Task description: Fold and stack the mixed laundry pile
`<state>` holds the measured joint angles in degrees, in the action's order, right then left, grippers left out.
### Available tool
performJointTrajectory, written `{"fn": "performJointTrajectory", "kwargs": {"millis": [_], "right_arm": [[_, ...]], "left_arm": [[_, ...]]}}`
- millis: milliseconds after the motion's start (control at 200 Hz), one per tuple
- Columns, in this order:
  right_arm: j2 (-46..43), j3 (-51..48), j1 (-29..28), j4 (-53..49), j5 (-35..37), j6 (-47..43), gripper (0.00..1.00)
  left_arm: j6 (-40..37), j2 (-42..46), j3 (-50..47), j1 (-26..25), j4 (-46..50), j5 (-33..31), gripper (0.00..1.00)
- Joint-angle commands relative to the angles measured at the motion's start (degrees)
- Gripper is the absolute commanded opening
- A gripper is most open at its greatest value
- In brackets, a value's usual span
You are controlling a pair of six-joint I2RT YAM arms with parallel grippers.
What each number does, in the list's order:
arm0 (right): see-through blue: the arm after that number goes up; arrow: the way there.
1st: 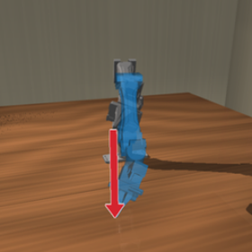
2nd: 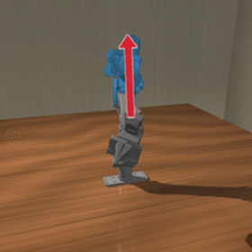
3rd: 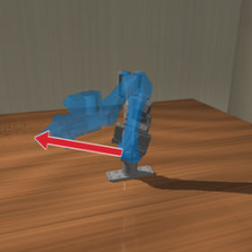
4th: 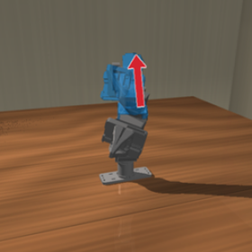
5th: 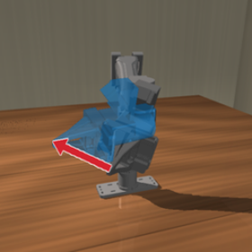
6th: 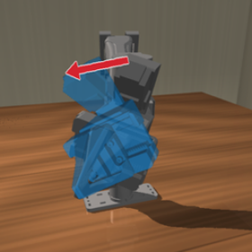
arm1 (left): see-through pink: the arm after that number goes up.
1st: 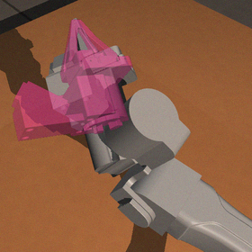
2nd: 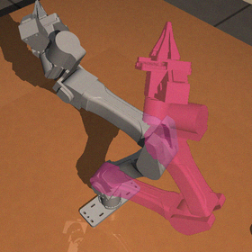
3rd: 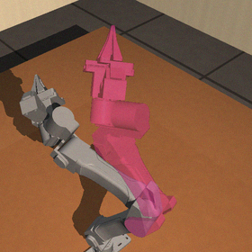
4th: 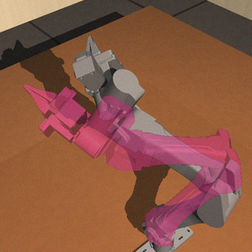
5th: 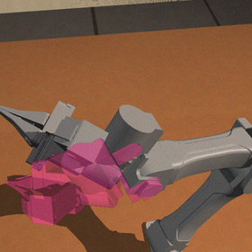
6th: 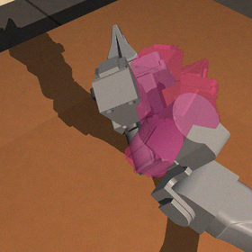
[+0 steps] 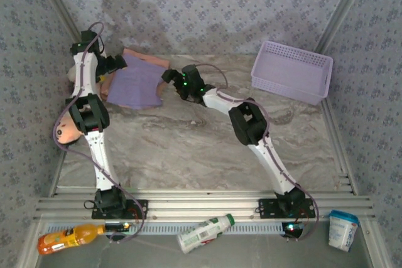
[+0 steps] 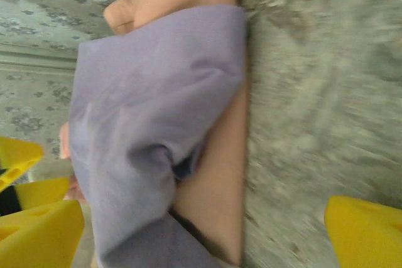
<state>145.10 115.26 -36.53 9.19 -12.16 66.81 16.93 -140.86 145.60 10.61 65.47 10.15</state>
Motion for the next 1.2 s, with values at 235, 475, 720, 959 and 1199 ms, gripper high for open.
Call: {"fn": "performJointTrajectory", "kwargs": {"millis": [235,475,720,959,1199], "right_arm": [[-25.4,-24.0,4.0,-9.8,-1.4,-15.3,1.0],[-44.5,-37.3,7.9,-28.7,-0.8,-27.4,1.0],[-62.1,-53.4,13.2,-33.7,2.2,-29.2,1.0],[-71.6,-61.1,22.5,-35.7,6.4,-34.2,1.0],[-75.4,-69.0,36.0,-31.0,11.1,-44.9,1.0]], "left_arm": [[1.5,15.5,-15.9,-5.9,-5.6,3.3,1.0],[10.1,20.1,-27.2,-12.4,-19.6,7.6,0.23],[20.8,13.1,-26.2,-14.8,-27.6,10.2,0.0],[25.2,7.1,-29.1,-15.5,-34.2,8.1,0.0],[25.8,1.1,-28.4,-17.2,-35.0,7.5,0.01]]}}
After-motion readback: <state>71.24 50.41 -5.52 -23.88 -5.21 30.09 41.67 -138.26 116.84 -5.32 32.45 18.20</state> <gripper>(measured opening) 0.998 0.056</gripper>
